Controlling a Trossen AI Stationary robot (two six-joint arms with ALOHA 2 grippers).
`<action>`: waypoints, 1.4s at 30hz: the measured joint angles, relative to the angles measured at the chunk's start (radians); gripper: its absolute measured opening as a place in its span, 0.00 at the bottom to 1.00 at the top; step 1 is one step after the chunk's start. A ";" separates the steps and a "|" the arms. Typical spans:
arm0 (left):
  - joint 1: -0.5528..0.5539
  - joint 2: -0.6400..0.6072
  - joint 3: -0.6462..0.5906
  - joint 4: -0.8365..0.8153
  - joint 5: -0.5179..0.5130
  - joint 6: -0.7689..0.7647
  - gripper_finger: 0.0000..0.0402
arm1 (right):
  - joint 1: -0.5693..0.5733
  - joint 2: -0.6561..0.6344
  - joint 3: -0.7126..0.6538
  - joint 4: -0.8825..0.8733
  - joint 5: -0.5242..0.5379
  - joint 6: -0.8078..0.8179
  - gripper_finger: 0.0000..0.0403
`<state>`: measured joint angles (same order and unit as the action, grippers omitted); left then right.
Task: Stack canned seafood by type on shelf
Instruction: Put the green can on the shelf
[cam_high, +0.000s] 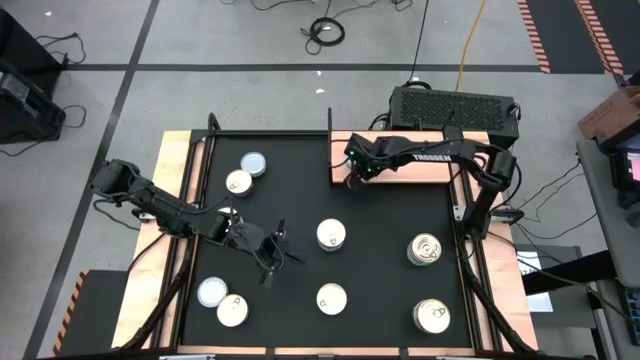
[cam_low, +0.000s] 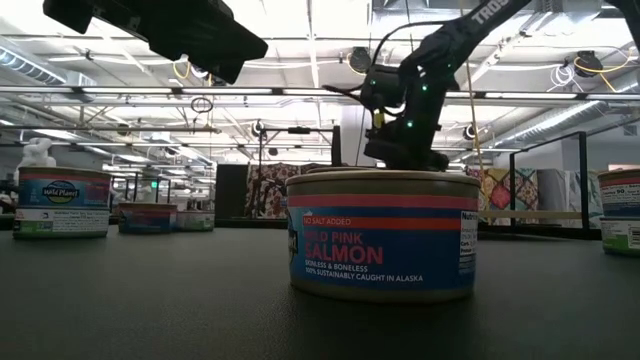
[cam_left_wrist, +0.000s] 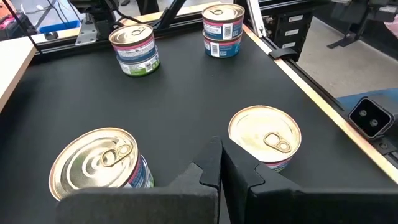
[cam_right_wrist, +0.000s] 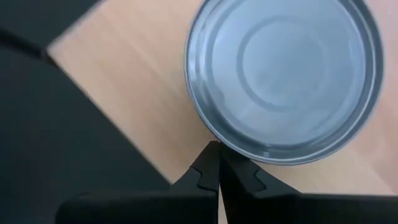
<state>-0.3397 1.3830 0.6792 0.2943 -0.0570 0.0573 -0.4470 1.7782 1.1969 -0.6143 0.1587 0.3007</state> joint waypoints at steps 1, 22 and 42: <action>0.000 0.000 0.000 0.000 0.000 0.001 0.02 | -0.004 0.000 0.000 0.015 0.002 -0.001 0.00; 0.000 0.000 0.000 0.000 0.000 0.001 0.02 | -0.094 0.006 0.000 0.164 0.003 -0.010 0.00; 0.034 -0.036 0.001 0.013 -0.049 -0.033 0.02 | 0.180 -0.277 -0.026 -0.031 -0.053 0.037 0.00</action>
<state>-0.3058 1.3468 0.6800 0.3069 -0.1058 0.0240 -0.2671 1.5009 1.1710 -0.6449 0.1058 0.3377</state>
